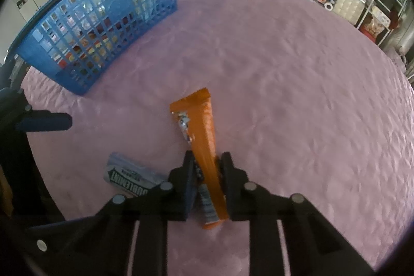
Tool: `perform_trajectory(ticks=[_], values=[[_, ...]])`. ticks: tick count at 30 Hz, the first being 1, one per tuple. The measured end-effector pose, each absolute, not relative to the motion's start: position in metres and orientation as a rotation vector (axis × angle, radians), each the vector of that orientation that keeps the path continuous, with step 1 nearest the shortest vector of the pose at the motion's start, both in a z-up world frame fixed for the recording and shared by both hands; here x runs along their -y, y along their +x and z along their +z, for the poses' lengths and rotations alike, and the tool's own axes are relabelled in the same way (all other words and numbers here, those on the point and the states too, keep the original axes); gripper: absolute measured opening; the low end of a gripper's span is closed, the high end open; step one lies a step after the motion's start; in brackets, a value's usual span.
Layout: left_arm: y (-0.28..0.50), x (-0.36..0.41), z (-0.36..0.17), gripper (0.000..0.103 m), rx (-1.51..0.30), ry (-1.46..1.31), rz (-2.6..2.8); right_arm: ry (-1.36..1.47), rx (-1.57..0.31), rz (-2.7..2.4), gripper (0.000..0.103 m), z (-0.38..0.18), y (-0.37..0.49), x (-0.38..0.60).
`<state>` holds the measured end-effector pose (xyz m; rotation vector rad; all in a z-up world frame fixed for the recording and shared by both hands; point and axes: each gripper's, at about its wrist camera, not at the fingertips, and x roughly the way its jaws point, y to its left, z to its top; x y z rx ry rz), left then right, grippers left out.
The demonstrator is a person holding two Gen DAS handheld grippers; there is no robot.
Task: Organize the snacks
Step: 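Grasp the orange stick snack with the right tool and lift it, then grasp the blue Doublemint gum pack with the left tool and lift it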
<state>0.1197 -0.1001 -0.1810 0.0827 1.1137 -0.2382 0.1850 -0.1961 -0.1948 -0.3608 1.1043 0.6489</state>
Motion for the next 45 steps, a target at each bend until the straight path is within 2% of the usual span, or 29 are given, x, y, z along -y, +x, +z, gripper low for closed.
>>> perform_trajectory(ticks=[16, 31, 35, 36, 39, 43, 45], values=[[0.146, 0.112, -0.182, 0.081, -1.092, 0.192, -0.324, -0.150, -1.077, 0.493, 0.018, -0.151, 0.147, 0.245], [0.176, 0.127, -0.211, 0.078, -1.134, 0.255, -0.444, 0.014, -1.115, 0.389, 0.018, -0.164, 0.123, 0.264], [0.177, 0.138, -0.215, 0.069, -1.148, 0.278, -0.488, 0.037, -1.132, 0.378, 0.018, -0.170, 0.121, 0.267], [0.178, 0.140, -0.217, 0.061, -1.159, 0.271, -0.496, 0.042, -1.137, 0.375, 0.018, -0.171, 0.121, 0.268], [0.176, 0.144, -0.218, 0.049, -1.166, 0.264, -0.512, 0.052, -1.144, 0.377, 0.018, -0.175, 0.120, 0.267], [0.174, 0.148, -0.216, 0.044, -1.166, 0.265, -0.494, 0.059, -1.143, 0.377, 0.018, -0.175, 0.121, 0.266], [0.171, 0.147, -0.215, 0.038, -1.157, 0.254, -0.486, 0.062, -1.136, 0.376, 0.018, -0.174, 0.121, 0.266]])
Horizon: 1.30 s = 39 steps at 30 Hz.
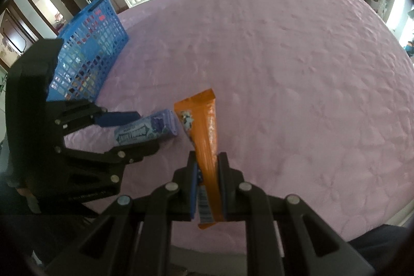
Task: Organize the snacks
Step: 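Grasp the blue Doublemint gum pack with the left tool and lift it, then carry the gum pack and orange snack over the basket with both tools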
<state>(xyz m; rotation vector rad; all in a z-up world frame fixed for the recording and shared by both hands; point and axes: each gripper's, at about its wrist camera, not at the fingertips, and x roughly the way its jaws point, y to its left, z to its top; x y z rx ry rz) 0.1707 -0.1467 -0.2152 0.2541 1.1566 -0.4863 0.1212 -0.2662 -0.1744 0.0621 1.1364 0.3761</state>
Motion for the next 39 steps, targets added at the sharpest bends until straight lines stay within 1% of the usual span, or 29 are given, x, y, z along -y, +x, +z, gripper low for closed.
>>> perform_trajectory(ticks=[2, 8, 11, 19, 24, 28, 34, 39], values=[[0.166, 0.145, -0.214, 0.033, -1.148, 0.238, -0.486, 0.071, -1.136, 0.375, 0.018, -0.174, 0.121, 0.267], [0.157, 0.131, -0.201, 0.031, -1.115, 0.174, -0.457, 0.069, -1.101, 0.382, 0.018, -0.159, 0.120, 0.264], [0.153, 0.123, -0.180, 0.031, -1.073, 0.125, -0.448, 0.084, -1.086, 0.390, 0.018, -0.149, 0.119, 0.263], [0.132, 0.099, -0.110, 0.031, -0.928, 0.112, -0.406, 0.059, -0.993, 0.439, 0.018, -0.107, 0.118, 0.239], [0.114, 0.060, -0.068, 0.031, -0.846, 0.086, -0.355, 0.057, -0.919, 0.516, 0.018, -0.074, 0.116, 0.211], [0.107, 0.023, -0.045, 0.031, -0.808, 0.059, -0.283, 0.028, -0.864, 0.600, 0.018, -0.050, 0.113, 0.177], [0.103, -0.023, -0.034, 0.031, -0.802, 0.053, -0.196, -0.013, -0.809, 0.698, 0.018, -0.029, 0.114, 0.128], [0.109, -0.061, -0.035, 0.031, -0.821, 0.024, -0.127, -0.047, -0.798, 0.744, 0.018, -0.024, 0.123, 0.091]])
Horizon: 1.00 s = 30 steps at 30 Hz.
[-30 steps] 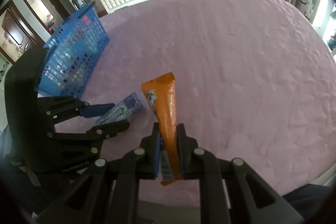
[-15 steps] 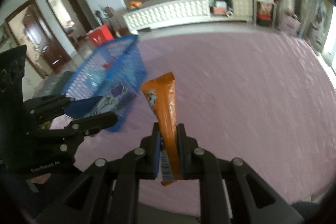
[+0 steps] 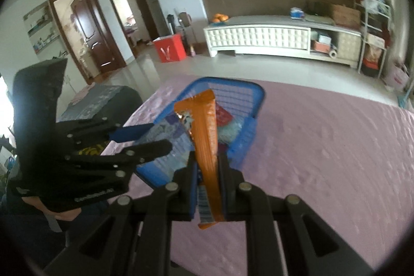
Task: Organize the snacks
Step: 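Carry the gum pack and orange snack over the basket with both tools, then open the left tool to drop the gum while the right tool drops the orange snack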
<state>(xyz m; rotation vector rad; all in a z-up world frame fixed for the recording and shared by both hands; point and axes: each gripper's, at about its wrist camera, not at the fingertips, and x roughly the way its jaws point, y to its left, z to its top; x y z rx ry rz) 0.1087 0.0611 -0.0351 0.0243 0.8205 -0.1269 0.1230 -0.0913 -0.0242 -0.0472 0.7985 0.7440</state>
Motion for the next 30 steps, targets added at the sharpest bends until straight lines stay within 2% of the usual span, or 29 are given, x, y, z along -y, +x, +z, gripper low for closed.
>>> perform_trajectory(ticks=[10, 25, 26, 29, 30], values=[[0.127, -0.107, -0.064, 0.031, -0.881, -0.035, -0.058, -0.082, -0.869, 0.766, 0.018, -0.045, 0.146, 0.054], [0.137, -0.122, -0.094, 0.031, -0.936, -0.096, -0.043, -0.106, -0.934, 0.742, 0.018, -0.064, 0.156, 0.046], [0.136, -0.123, -0.094, 0.032, -0.938, -0.091, -0.038, -0.107, -0.937, 0.742, 0.018, -0.065, 0.154, 0.045], [0.134, -0.125, -0.093, 0.048, -0.944, -0.066, -0.006, -0.106, -0.940, 0.745, 0.018, -0.065, 0.152, 0.045], [0.132, -0.126, -0.090, 0.050, -0.936, -0.078, -0.014, -0.106, -0.939, 0.745, 0.018, -0.064, 0.152, 0.045]])
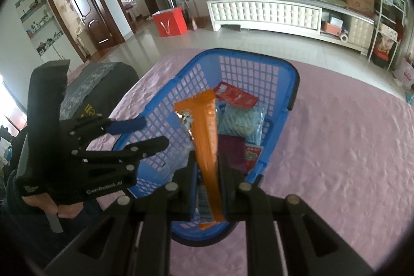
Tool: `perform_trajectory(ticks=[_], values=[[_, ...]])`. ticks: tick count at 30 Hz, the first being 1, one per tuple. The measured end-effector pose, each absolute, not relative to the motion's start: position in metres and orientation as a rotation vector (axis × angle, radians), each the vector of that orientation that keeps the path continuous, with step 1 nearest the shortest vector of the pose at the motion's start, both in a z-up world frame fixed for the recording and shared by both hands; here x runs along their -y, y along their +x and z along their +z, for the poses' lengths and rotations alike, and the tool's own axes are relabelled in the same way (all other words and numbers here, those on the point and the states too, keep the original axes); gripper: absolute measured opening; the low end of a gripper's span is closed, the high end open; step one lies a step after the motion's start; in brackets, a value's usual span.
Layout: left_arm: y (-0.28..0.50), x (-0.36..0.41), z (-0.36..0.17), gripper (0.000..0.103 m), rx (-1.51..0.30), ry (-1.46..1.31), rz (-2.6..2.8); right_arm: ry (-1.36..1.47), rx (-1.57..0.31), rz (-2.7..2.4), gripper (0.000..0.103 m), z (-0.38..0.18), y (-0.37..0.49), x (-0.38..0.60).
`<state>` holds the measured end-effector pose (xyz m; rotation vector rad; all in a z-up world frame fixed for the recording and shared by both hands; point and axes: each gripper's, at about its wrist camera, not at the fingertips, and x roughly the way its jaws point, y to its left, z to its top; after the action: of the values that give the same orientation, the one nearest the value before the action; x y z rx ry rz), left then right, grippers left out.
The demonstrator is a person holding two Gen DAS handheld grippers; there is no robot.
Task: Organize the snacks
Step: 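Open the left tool to drop the gum while the right tool drops the orange snack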
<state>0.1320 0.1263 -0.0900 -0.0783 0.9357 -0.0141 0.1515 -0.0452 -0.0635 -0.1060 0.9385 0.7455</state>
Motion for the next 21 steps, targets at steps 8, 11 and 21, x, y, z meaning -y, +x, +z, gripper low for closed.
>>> perform_trajectory(ticks=[8, 11, 21], values=[[0.108, -0.144, -0.061, 0.064, -0.846, -0.134, -0.008, -0.109, -0.893, 0.769, 0.018, -0.044, 0.141, 0.044], [0.099, -0.154, -0.053, 0.065, -0.827, -0.139, 0.006, -0.117, -0.889, 0.777, 0.018, -0.042, 0.141, 0.038], [0.084, -0.177, -0.067, 0.065, -0.858, -0.123, 0.095, -0.093, -1.003, 0.806, 0.018, -0.072, 0.151, -0.003]])
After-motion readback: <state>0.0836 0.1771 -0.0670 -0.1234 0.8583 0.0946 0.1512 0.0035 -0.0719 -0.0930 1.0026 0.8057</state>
